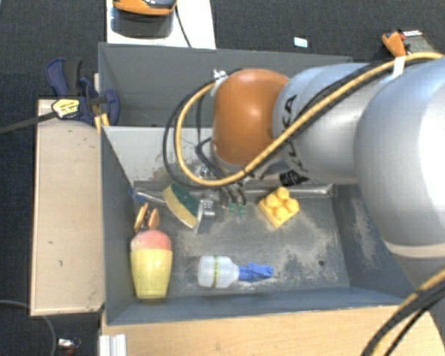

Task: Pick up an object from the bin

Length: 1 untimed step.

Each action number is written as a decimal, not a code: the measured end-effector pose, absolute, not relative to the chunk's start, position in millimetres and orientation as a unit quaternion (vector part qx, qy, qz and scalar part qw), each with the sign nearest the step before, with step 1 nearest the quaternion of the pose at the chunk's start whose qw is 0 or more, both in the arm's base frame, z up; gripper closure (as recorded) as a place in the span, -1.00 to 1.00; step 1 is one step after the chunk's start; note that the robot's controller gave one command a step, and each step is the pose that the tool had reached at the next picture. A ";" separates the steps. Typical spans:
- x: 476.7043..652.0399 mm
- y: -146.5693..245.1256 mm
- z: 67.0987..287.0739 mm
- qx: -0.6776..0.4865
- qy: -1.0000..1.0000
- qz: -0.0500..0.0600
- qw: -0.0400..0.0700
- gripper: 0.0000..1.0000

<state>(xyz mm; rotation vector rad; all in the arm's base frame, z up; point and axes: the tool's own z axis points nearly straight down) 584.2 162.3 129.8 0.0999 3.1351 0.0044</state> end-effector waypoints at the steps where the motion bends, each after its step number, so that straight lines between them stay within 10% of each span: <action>1: 583.4 136.9 125.4 0.030 1.000 0.001 0.002 -1.00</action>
Offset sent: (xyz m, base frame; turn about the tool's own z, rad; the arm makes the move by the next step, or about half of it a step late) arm -0.0326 -0.0526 0.0097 0.0173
